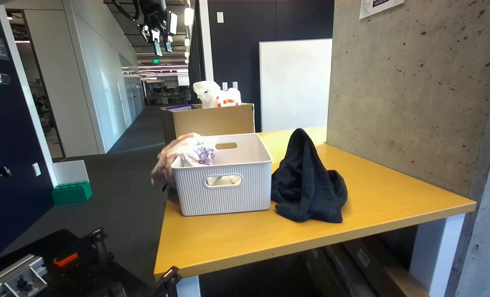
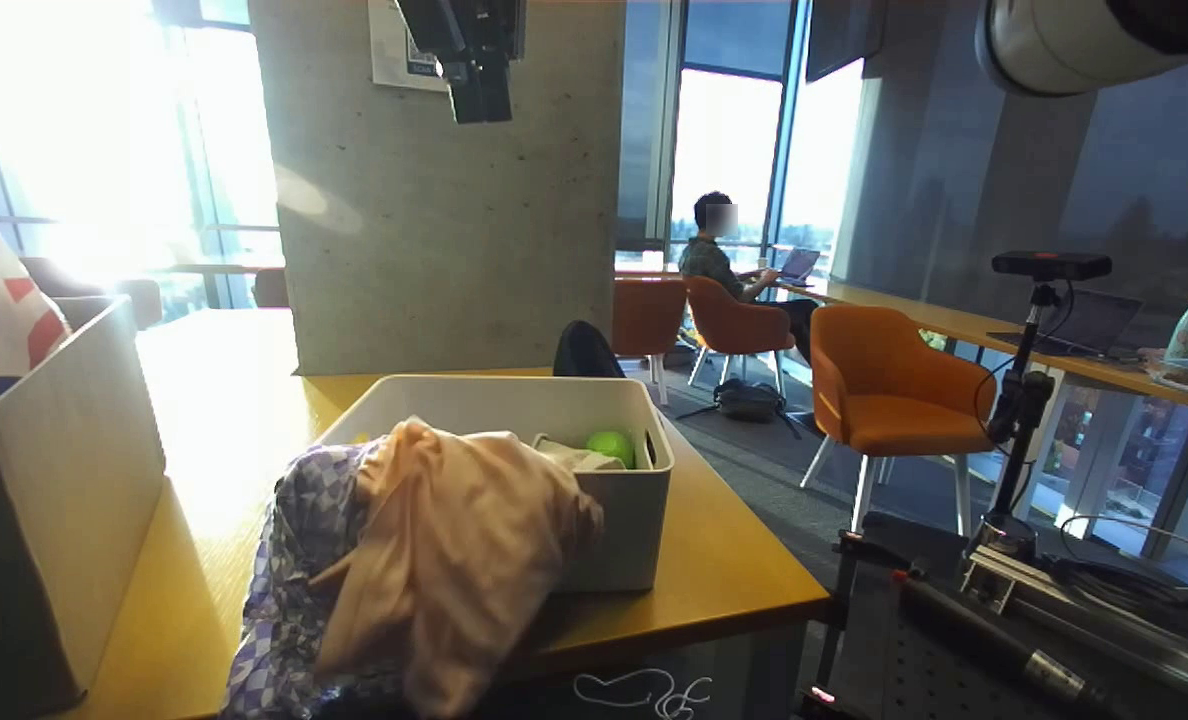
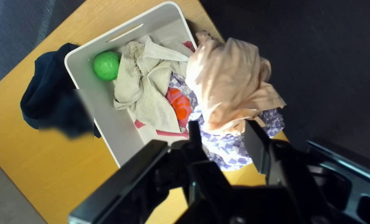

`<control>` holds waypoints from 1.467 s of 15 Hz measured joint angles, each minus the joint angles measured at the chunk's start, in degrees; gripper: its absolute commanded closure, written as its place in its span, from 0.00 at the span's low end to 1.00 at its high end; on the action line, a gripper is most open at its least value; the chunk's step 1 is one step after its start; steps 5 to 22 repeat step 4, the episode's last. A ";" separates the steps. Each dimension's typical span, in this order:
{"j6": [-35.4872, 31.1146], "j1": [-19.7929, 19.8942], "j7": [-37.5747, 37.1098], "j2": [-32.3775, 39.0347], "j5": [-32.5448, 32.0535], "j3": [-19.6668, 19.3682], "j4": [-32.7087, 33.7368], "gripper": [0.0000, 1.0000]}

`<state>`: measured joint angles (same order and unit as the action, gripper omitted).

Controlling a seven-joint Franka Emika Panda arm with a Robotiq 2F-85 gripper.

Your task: Put the items in the basket on the table

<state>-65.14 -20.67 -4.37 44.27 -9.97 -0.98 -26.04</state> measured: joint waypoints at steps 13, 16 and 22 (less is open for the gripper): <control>-1.11 2.09 2.90 1.11 0.11 0.02 0.00 0.01; -1.11 2.09 2.90 1.11 0.11 0.02 0.00 0.01; -1.11 2.09 2.90 1.11 0.11 0.02 0.00 0.01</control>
